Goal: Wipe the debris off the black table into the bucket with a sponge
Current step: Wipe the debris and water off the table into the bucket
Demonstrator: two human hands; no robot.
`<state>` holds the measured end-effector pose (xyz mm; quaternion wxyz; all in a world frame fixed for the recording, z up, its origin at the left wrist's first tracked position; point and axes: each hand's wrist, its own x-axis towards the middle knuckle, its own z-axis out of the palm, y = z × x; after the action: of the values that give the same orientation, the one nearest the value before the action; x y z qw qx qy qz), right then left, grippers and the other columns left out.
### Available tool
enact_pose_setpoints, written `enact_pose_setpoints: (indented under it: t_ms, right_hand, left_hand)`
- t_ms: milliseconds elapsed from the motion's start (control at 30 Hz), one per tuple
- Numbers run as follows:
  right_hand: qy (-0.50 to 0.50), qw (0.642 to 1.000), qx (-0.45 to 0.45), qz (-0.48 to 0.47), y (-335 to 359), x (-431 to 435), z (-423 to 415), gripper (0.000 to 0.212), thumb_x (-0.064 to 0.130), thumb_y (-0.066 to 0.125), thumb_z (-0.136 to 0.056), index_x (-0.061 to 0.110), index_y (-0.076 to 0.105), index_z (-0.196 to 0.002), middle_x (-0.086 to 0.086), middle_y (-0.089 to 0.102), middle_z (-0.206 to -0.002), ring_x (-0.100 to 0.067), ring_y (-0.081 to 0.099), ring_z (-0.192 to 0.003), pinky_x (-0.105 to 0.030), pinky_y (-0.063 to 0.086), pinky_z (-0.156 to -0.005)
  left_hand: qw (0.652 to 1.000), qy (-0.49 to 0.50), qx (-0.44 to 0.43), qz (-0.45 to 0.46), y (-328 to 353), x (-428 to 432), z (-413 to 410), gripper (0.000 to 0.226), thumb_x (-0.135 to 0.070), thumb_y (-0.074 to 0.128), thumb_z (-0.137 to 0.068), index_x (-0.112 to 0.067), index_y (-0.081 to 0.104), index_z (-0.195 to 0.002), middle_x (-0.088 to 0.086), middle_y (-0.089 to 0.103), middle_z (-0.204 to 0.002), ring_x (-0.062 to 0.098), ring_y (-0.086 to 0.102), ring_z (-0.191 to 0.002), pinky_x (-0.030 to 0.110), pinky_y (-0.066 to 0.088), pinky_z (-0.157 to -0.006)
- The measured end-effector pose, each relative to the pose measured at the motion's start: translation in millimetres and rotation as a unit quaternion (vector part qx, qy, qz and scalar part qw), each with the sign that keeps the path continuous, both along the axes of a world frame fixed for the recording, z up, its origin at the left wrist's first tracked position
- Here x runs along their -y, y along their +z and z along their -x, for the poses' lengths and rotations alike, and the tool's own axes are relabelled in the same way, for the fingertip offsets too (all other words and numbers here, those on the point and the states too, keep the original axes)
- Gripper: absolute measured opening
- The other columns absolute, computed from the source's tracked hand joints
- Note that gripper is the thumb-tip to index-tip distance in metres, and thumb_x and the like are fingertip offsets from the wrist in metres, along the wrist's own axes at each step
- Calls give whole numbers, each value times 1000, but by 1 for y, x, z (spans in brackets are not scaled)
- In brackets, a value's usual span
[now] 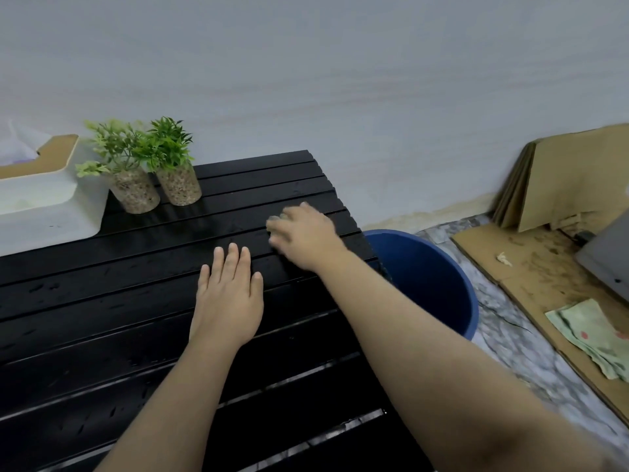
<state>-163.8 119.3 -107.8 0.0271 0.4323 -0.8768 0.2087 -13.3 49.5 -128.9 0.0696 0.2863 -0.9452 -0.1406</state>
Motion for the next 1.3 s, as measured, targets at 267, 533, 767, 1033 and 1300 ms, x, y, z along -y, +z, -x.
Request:
enact_pose_setpoints:
  t_ms: [267,533,767,1033,1300]
  right_hand:
    - [-169,985,2,-38,-7,-36,65,29,25,39,-96,36,55,-118,-3,51,-129,-31,40,-114,-40,37,-85]
    - [-17,998,-54,16,2,-2,32,25,27,46,-94,31,59,-114,-6,53,-125,-33,42,-112,-42,43,-90]
    - [-115,990,-75,-22,-14,-32,55,28,34,37,-98,35,54,-120,-2,53,-128,-33,41,-111,-40,36,-82]
    - [-119,992,-37,11,4,-28,61,26,31,43,-96,28,61,-115,-6,54,-124,-35,40,-111,-41,41,-88]
    - [27,994,-91,-49,-11,26,21,35,40,36,-97,34,49,-129,0,47,-138,-31,38,-119,-45,36,-92]
  left_hand:
    - [1000,3,-1,-7,1,0,0,54,-37,11,-97,-19,1,-147,-1,-6,-157,13,-15,-143,34,-8,-117]
    - [1000,-4,-3,0,-1,1,1,55,-37,11,-97,-17,1,-146,0,-6,-157,15,-14,-143,35,-8,-116]
    - [1000,7,1,1,-1,0,0,55,-39,10,-96,-19,-1,-146,-1,-7,-157,15,-16,-142,35,-11,-115]
    - [1000,13,0,8,-1,-2,1,55,-37,10,-97,-18,0,-147,1,-6,-158,16,-14,-143,36,-10,-115]
    - [1000,14,14,8,0,-2,1,54,-36,12,-97,-18,2,-147,1,-4,-158,17,-12,-144,37,-7,-117]
